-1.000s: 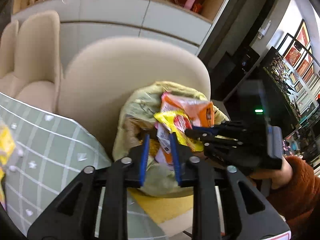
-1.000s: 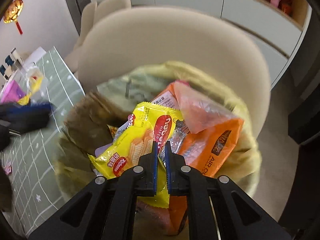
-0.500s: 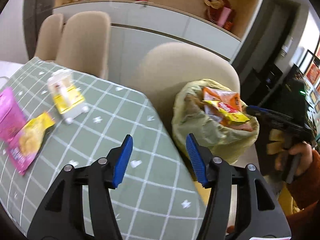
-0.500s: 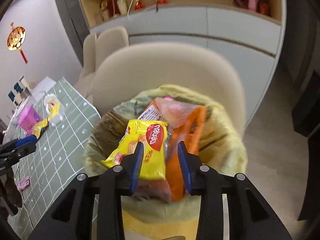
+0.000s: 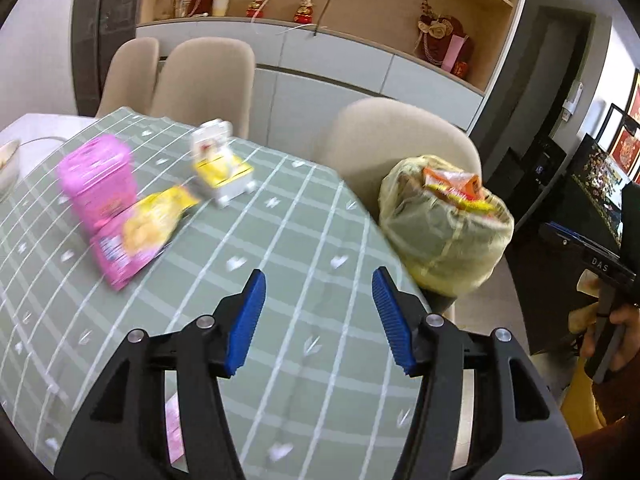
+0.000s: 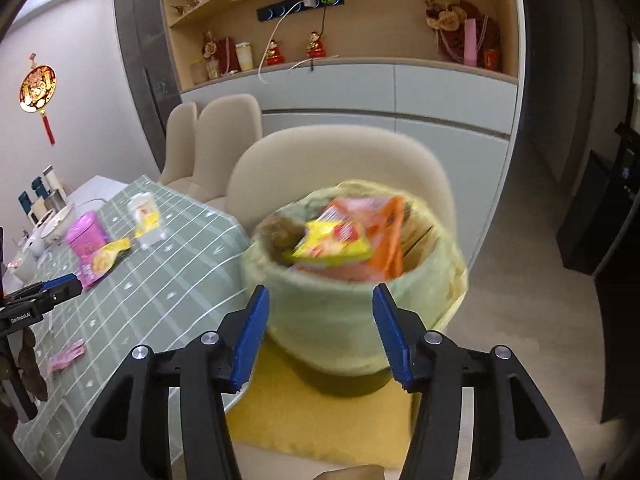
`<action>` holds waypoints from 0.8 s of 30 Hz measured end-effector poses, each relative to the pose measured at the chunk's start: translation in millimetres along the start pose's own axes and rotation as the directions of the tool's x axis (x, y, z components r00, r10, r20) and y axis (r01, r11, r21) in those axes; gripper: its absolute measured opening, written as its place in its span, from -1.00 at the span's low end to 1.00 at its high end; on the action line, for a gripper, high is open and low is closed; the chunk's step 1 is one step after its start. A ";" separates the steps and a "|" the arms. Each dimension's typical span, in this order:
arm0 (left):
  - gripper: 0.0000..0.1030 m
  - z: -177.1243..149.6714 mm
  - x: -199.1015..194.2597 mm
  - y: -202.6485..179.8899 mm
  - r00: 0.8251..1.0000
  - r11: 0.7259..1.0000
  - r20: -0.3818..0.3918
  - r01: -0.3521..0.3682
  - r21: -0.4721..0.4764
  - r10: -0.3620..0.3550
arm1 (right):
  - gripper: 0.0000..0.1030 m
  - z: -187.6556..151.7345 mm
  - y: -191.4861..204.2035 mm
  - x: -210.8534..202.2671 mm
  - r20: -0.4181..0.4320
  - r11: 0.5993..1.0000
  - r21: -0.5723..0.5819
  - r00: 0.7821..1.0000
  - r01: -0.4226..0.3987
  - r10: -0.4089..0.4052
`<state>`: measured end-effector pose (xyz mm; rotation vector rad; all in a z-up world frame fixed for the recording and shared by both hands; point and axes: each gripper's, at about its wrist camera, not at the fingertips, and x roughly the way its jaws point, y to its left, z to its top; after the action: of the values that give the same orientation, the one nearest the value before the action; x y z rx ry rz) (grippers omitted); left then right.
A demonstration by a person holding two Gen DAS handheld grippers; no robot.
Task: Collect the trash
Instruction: 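Move both open tools back over the table toward the pink packets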
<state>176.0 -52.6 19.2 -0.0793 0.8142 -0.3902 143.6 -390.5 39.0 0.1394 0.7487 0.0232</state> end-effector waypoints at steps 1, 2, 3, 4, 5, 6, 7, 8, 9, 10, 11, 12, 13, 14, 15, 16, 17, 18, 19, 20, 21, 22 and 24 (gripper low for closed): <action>0.03 -4.4 -6.8 7.6 1.000 1.000 -0.004 -0.009 -0.004 0.009 | -0.02 -6.2 7.7 -0.9 -0.014 1.000 0.011 1.000 -0.018 0.018; 0.03 -9.6 -19.4 20.1 1.000 1.000 -0.001 -0.026 -0.012 0.026 | -0.02 -12.1 14.9 -1.1 -0.024 0.999 0.020 0.999 -0.035 0.036; 0.03 -12.0 -28.1 29.0 0.999 0.999 0.004 -0.039 -0.017 0.040 | -0.02 -18.2 23.6 -1.2 -0.036 0.998 0.024 0.998 -0.056 0.057; 0.03 -14.8 -37.7 38.9 0.998 0.998 0.010 -0.056 -0.022 0.057 | -0.01 -25.1 34.2 -1.1 -0.046 0.996 0.020 0.995 -0.083 0.084; 0.03 -17.2 -49.4 52.5 0.997 0.997 0.017 -0.075 -0.029 0.076 | -0.01 -31.0 43.6 -1.4 -0.051 0.995 0.011 0.994 -0.098 0.099; 0.05 -19.5 -58.1 64.6 0.996 0.995 0.019 -0.090 -0.033 0.090 | -0.01 -35.4 50.8 -1.5 -0.053 0.995 0.003 0.993 -0.102 0.102; 0.05 -23.9 -66.2 79.6 0.995 0.994 0.013 -0.103 -0.034 0.104 | -0.01 -41.2 61.4 -0.3 -0.062 0.994 -0.012 0.992 -0.108 0.107; 0.05 -27.9 -69.3 88.7 0.994 0.994 -0.001 -0.105 -0.031 0.105 | -0.02 -45.8 70.7 1.6 -0.077 0.993 -0.025 0.991 -0.116 0.114; 0.06 -33.2 -70.2 97.3 0.995 0.995 -0.027 -0.097 -0.020 0.097 | -0.01 -49.0 77.5 2.8 -0.087 0.992 -0.032 0.989 -0.123 0.120; 0.06 -42.1 -67.2 106.1 0.994 0.997 -0.077 -0.080 0.007 0.080 | -0.01 -53.5 87.2 4.5 -0.099 0.990 -0.041 0.987 -0.133 0.129; 0.06 -48.7 -64.1 109.5 0.991 0.997 -0.109 -0.069 0.029 0.072 | -0.01 -56.2 92.9 5.0 -0.102 0.990 -0.047 0.986 -0.135 0.129; 0.06 -59.2 -58.3 110.8 0.986 0.997 -0.158 -0.042 0.070 0.053 | -0.01 -59.3 100.4 5.8 -0.108 0.989 -0.059 0.986 -0.134 0.127; 0.06 -69.9 -52.5 108.9 0.980 0.992 -0.194 -0.027 0.119 0.050 | -0.02 -60.3 103.7 6.1 -0.112 0.989 -0.065 0.986 -0.134 0.126; 0.06 -77.6 -48.8 106.9 0.977 0.988 -0.205 -0.031 0.152 0.062 | -0.01 -61.8 108.4 7.3 -0.119 0.988 -0.073 0.985 -0.135 0.126; 0.06 -85.8 -44.6 104.6 0.974 0.982 -0.214 -0.039 0.184 0.079 | -0.01 -63.6 113.1 8.8 -0.127 0.987 -0.080 0.984 -0.137 0.126; 0.06 -92.1 -40.7 105.4 0.971 0.979 -0.222 -0.043 0.200 0.088 | -0.01 -65.9 116.5 9.4 -0.130 0.987 -0.084 0.984 -0.135 0.124; 0.06 -97.0 -35.5 106.0 0.969 0.980 -0.230 -0.047 0.194 0.092 | -0.01 -67.4 118.8 10.2 -0.134 0.987 -0.087 0.983 -0.134 0.122; 0.03 -99.3 -32.1 107.6 0.969 0.983 -0.234 -0.044 0.176 0.085 | -0.01 -68.9 121.1 11.4 -0.138 0.987 -0.090 0.983 -0.131 0.118; -0.21 -100.1 -29.3 109.7 0.970 0.988 -0.233 -0.033 0.152 0.069 | -0.01 -70.1 122.4 12.8 -0.141 0.988 -0.092 0.983 -0.128 0.114; -0.37 -100.3 -26.4 110.2 0.972 0.991 -0.229 -0.018 0.129 0.047 | -0.02 -71.6 124.2 14.0 -0.146 0.988 -0.095 0.983 -0.125 0.110; -0.61 -99.1 -23.8 109.5 0.975 0.993 -0.219 -0.016 0.119 0.042 | -0.01 -72.5 125.7 14.3 -0.150 0.987 -0.097 0.983 -0.124 0.109; -0.74 -96.6 -21.9 109.1 0.978 0.993 -0.202 -0.025 0.112 0.047 | -0.01 -73.3 127.3 15.8 -0.156 0.987 -0.105 0.982 -0.124 0.107; -0.99 -88.3 -18.3 110.5 0.985 0.998 -0.168 -0.019 0.063 0.030 | -0.01 -74.6 129.6 19.5 -0.164 0.986 -0.114 0.981 -0.119 0.099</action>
<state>135.1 63.4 -52.9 0.0214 0.9694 -0.4020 110.9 -252.0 -10.8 0.0605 0.8950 0.1865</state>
